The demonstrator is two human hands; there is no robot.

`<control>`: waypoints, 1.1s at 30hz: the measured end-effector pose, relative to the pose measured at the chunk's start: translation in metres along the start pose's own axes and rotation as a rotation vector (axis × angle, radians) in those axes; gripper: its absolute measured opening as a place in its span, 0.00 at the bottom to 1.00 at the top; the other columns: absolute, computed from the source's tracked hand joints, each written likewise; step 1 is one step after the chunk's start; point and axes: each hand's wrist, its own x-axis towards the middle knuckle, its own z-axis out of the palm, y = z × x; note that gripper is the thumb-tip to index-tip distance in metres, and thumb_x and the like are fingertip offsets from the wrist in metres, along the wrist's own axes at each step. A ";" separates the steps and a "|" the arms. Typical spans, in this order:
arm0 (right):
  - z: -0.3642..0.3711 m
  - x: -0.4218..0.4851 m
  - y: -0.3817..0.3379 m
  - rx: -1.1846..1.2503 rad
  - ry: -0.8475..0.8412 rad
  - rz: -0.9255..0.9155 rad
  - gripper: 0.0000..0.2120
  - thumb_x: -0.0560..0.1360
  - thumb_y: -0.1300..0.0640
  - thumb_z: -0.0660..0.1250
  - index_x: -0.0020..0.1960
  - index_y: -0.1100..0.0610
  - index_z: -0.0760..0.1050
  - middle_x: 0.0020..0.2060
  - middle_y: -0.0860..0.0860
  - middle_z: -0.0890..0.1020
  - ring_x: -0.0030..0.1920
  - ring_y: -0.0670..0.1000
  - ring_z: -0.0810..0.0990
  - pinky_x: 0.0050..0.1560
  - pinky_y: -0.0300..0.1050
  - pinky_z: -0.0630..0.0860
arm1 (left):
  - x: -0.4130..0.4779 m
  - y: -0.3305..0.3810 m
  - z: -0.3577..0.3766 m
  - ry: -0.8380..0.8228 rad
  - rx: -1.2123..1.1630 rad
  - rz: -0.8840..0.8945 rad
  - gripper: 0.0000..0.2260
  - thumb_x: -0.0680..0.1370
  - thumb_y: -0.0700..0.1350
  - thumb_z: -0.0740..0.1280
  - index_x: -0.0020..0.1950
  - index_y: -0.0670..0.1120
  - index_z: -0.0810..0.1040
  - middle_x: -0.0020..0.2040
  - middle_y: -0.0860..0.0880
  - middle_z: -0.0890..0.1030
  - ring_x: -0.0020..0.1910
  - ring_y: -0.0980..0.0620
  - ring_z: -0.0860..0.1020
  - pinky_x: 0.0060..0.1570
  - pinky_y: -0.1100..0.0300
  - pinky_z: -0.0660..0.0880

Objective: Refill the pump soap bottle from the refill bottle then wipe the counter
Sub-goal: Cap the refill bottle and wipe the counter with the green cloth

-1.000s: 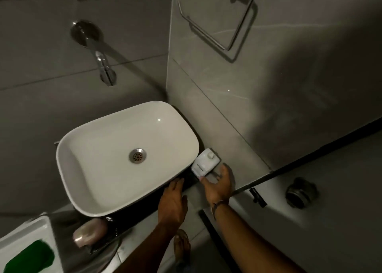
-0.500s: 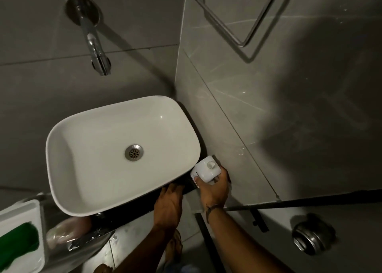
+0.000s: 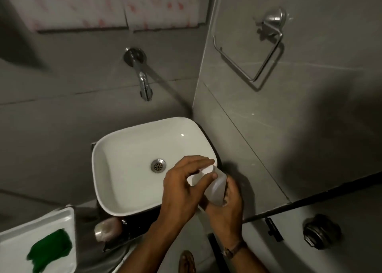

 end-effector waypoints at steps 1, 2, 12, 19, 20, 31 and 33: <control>0.008 -0.003 -0.013 -0.013 0.000 -0.032 0.37 0.58 0.40 0.82 0.65 0.37 0.73 0.60 0.37 0.80 0.61 0.39 0.80 0.54 0.33 0.80 | 0.002 0.006 -0.014 0.009 0.032 0.024 0.11 0.77 0.42 0.80 0.59 0.48 0.90 0.58 0.54 0.89 0.58 0.57 0.85 0.59 0.58 0.84; 0.017 -0.007 -0.026 -0.021 -0.004 -0.052 0.38 0.58 0.42 0.83 0.65 0.39 0.73 0.61 0.39 0.80 0.61 0.39 0.79 0.56 0.34 0.80 | 0.004 0.012 -0.030 0.021 0.059 0.047 0.10 0.77 0.43 0.80 0.58 0.49 0.90 0.57 0.54 0.89 0.58 0.57 0.85 0.59 0.58 0.84; 0.102 -0.061 -0.113 0.099 -0.163 -0.230 0.38 0.56 0.46 0.85 0.63 0.38 0.75 0.60 0.41 0.81 0.59 0.49 0.81 0.51 0.47 0.85 | -0.009 0.046 -0.189 -0.163 0.087 0.059 0.16 0.80 0.40 0.71 0.61 0.58 0.86 0.67 0.63 0.84 0.71 0.63 0.78 0.68 0.72 0.72; 0.151 -0.097 -0.160 0.143 -0.235 -0.334 0.35 0.56 0.46 0.83 0.61 0.39 0.76 0.56 0.40 0.82 0.57 0.44 0.82 0.48 0.37 0.83 | -0.030 0.047 -0.251 0.116 -0.103 0.128 0.13 0.70 0.51 0.82 0.54 0.59 0.90 0.52 0.54 0.82 0.55 0.52 0.82 0.55 0.63 0.77; 0.156 -0.101 -0.164 0.155 -0.238 -0.339 0.35 0.56 0.46 0.83 0.61 0.40 0.76 0.56 0.40 0.83 0.57 0.43 0.82 0.48 0.37 0.83 | -0.033 0.046 -0.260 0.118 -0.109 0.142 0.14 0.72 0.48 0.82 0.56 0.57 0.90 0.52 0.54 0.84 0.55 0.53 0.83 0.55 0.65 0.77; 0.183 -0.137 -0.188 0.223 -0.300 -0.337 0.36 0.54 0.45 0.81 0.60 0.34 0.75 0.57 0.33 0.80 0.57 0.40 0.82 0.45 0.33 0.81 | -0.057 0.046 -0.300 0.211 -0.045 0.181 0.11 0.72 0.51 0.82 0.52 0.55 0.87 0.52 0.53 0.85 0.56 0.47 0.85 0.56 0.57 0.83; 0.184 -0.139 -0.189 0.251 -0.298 -0.316 0.35 0.54 0.46 0.81 0.59 0.32 0.76 0.55 0.35 0.82 0.55 0.40 0.83 0.43 0.33 0.81 | -0.060 0.042 -0.307 0.142 -0.076 0.199 0.10 0.77 0.45 0.79 0.56 0.56 0.87 0.57 0.54 0.88 0.61 0.49 0.85 0.60 0.58 0.83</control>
